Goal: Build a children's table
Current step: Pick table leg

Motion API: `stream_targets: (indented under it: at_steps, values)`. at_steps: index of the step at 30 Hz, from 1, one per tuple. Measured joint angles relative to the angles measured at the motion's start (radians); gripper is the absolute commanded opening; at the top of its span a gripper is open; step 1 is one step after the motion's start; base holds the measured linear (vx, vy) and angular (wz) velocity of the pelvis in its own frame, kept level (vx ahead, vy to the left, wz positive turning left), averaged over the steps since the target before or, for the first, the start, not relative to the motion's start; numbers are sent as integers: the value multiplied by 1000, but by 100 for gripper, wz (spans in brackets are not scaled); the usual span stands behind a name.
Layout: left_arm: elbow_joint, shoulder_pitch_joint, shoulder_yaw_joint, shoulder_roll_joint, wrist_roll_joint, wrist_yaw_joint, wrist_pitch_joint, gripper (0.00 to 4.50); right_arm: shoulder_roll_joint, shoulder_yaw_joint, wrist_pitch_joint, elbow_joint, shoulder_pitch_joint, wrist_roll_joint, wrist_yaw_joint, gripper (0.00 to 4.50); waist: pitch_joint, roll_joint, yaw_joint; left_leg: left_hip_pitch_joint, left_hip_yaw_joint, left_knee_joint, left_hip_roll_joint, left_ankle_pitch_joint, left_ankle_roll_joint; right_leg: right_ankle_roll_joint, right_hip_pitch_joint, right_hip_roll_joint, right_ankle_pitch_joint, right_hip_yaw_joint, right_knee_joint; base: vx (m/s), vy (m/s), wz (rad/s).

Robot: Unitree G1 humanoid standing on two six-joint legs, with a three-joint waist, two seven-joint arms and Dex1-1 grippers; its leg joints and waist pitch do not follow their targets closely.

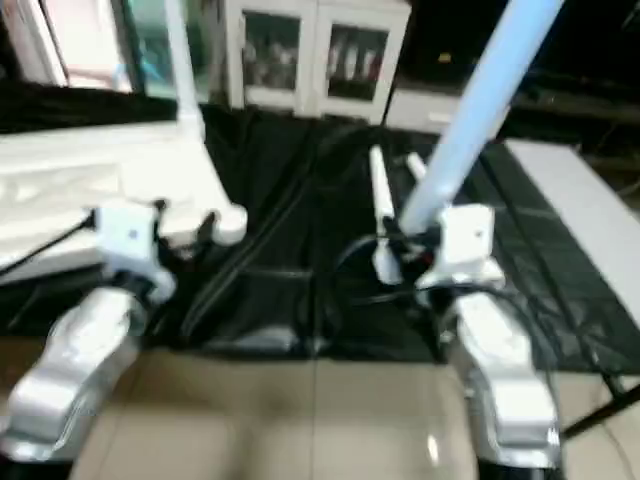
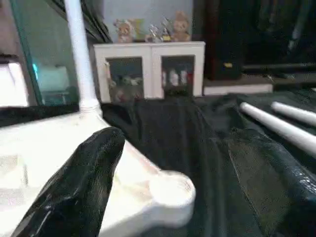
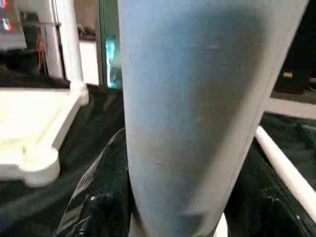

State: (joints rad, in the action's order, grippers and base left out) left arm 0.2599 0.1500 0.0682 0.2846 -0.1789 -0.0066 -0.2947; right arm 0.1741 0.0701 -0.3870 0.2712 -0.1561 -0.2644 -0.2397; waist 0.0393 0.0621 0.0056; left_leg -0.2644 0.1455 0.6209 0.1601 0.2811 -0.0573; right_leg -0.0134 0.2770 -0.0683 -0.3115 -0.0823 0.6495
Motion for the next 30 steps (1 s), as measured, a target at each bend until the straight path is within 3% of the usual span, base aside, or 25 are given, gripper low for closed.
stream_targets:
  at_steps: [1,2,4,5,6,7,8,9,11,12,13,14,15,17,18,19,20,21,23,24,25,26,27,28,30]
  values:
    - [0,7,-5,-6,0,-1,6,384,2,0,8,0,-2,3,5,186,-6,4,9,-6,1,4,-4,8,13,13,-14,8,-5,7,-8,212,-25,10]
    - [-5,17,3,-25,0,-3,12,384,7,-1,11,0,2,8,10,186,-7,-10,18,-21,-9,26,-4,24,43,16,-19,15,-7,13,-19,306,3,6]
    - [-23,27,18,-43,2,-3,26,384,10,0,11,-5,21,24,12,186,-19,-43,50,-93,-27,98,-13,33,60,21,-30,23,-10,16,-44,203,40,-1]
    - [-33,35,16,-46,6,-1,30,384,9,-2,11,-6,30,24,10,186,-22,-56,62,-115,-32,77,-12,24,68,30,-41,31,-11,11,-53,98,30,2]
    - [-39,47,11,-41,11,0,34,384,0,-6,13,-7,27,23,9,186,-23,-82,66,-118,-50,44,2,-38,42,45,-48,46,-26,-9,-44,111,62,3]
    - [-43,43,3,-34,16,0,35,384,-19,-30,13,-11,23,23,6,186,-21,-81,63,-114,-51,52,-9,-17,46,35,-23,35,-41,-14,25,122,31,3]
    - [-52,47,-13,-28,17,1,33,384,-24,-50,13,-11,16,21,-3,186,-25,-62,50,-108,-52,54,-17,-11,54,31,11,25,-46,-9,99,122,31,3]
    - [-60,50,-12,-32,17,0,31,384,-22,-50,13,-13,13,23,-7,186,-25,-59,48,-97,-50,52,-20,-1,53,36,59,26,-44,-7,139,175,16,9]
    - [-70,60,-11,-35,23,-2,32,384,-13,-45,16,-23,-5,23,-8,186,-25,-48,43,-79,-38,49,-31,12,53,57,128,18,-25,-2,130,134,12,11]
    - [-71,63,-12,-35,28,-5,33,384,-12,-45,20,-25,-13,23,-9,186,-21,-26,40,-59,-21,43,-48,19,49,54,159,6,3,13,95,129,-38,-2]
    - [-73,69,-12,-35,29,-9,33,384,-10,-44,24,-25,-15,22,-10,186,-18,-1,39,-43,-11,41,-65,26,44,25,160,-2,51,31,36,105,-98,-2]
    - [-79,74,-12,-41,29,-13,34,384,-3,-40,27,-29,-12,22,-10,186,-11,13,43,-33,-1,45,-74,37,39,9,149,-6,89,49,38,105,-98,-2]
    - [-84,77,6,-56,29,-24,33,384,5,-26,27,-38,-3,23,-9,186,-3,0,53,-22,-8,66,-72,56,75,2,129,4,83,51,27,114,-103,3]
    - [-84,83,18,-55,29,-36,33,384,3,-12,27,-54,6,23,-6,186,-2,-12,63,-41,-38,121,-75,56,73,-4,104,13,79,49,12,133,-58,-6]
    - [-86,91,14,-52,29,-39,34,384,1,-8,27,-53,8,23,-6,186,-1,-22,65,-61,-52,128,-73,51,64,-4,88,14,75,42,4,111,-18,-3]
    - [-85,96,12,-50,29,-41,34,384,0,-8,27,-53,7,23,-6,186,-1,-34,70,-76,-56,109,-64,41,49,-8,79,19,74,37,1,93,25,4]
    - [-85,98,7,-49,29,-43,35,384,-4,-10,28,-52,8,23,-7,186,-1,-57,73,-85,-57,65,-43,35,44,-9,67,30,71,25,-5,93,25,4]
    - [-87,99,0,-45,29,-45,35,384,-12,-17,29,-51,11,23,-9,186,5,-81,72,-83,-53,49,-17,-24,15,-1,50,40,60,10,-5,103,92,1]
    - [-96,99,-21,-28,31,-48,35,384,-29,-58,30,-51,12,23,-15,186,5,-82,55,-72,-56,42,-22,-14,18,-22,52,39,38,13,-3,118,111,7]
    - [-112,99,-33,-24,36,-53,34,384,-37,-80,30,-51,11,22,-21,186,5,-81,46,-64,-56,35,-27,-11,23,-47,56,36,22,14,21,119,71,7]
    - [-115,100,-37,-21,35,-58,31,384,-38,-83,30,-51,11,22,-22,186,4,-81,41,-61,-56,35,-29,-10,30,-45,60,32,22,14,36,115,48,5]
    - [-115,101,-40,-15,32,-74,26,384,-36,-78,31,-51,10,21,-22,186,0,-72,30,-58,-54,36,-39,-6,37,-36,75,15,29,16,52,115,48,5]
    - [-115,103,-36,-8,26,-95,21,384,-36,-71,31,-50,10,18,-22,186,-8,-51,23,-61,-44,40,-56,-3,42,-19,92,-11,51,31,27,106,16,9]
    - [-116,105,-31,-5,17,-121,19,384,-33,-60,32,-49,10,15,-24,186,-11,-43,25,-72,-42,49,-62,1,47,44,94,-17,50,42,36,86,-35,8]
    - [-127,104,9,-1,-16,-194,10,384,-24,-32,32,-49,11,-1,-27,186,-12,-44,32,-94,-47,46,-61,-5,39,41,107,-12,53,43,37,77,-47,6]
